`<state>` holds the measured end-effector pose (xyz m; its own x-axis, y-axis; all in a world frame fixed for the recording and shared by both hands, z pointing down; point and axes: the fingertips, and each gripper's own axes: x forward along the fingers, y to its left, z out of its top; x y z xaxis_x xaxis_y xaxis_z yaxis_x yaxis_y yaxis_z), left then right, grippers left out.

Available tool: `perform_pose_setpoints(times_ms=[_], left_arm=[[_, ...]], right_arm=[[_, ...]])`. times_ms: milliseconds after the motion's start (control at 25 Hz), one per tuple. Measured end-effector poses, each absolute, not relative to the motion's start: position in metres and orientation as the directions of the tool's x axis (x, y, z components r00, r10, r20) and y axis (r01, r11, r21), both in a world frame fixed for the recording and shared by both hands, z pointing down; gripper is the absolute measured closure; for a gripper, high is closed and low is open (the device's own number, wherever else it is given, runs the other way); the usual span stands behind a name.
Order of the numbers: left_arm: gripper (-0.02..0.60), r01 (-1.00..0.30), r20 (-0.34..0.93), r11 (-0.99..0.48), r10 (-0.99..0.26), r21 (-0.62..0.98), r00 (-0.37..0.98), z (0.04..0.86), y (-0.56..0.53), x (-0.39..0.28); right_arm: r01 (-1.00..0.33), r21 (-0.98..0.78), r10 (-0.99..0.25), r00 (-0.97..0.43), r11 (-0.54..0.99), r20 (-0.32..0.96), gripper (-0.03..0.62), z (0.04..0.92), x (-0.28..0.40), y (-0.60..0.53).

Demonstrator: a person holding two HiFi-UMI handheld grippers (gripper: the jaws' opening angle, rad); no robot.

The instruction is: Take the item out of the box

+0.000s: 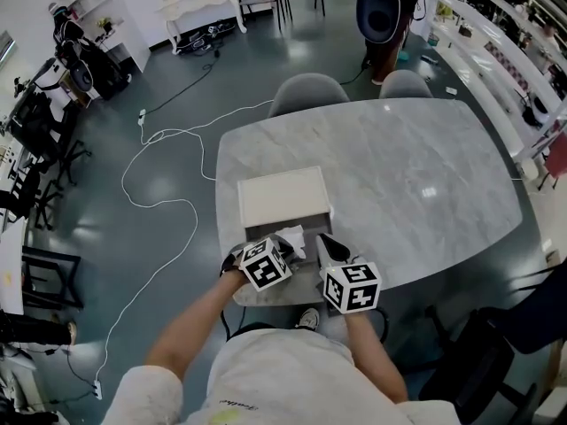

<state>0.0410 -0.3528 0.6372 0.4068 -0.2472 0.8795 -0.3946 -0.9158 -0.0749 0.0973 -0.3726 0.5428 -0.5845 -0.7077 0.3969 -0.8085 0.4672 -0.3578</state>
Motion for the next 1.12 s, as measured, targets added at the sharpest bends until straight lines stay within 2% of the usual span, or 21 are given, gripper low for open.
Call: perform_pose_setpoints(times_ms=[360, 1120], left_arm=[[0.566, -0.405, 0.819, -0.907, -0.319, -0.118, 0.476, 0.605, -0.343, 0.041], [0.566, -0.624, 0.559, -0.769, -0.580, -0.136, 0.592, 0.501, -0.307, -0.018]], right_arm=[[-0.830, -0.327, -0.734, -0.554, 0.451, 0.392, 0.589, 0.530, 0.089, -0.364], [-0.867, -0.208, -0.795, -0.498, 0.453, 0.345, 0.589, 0.475, 0.039, -0.298]])
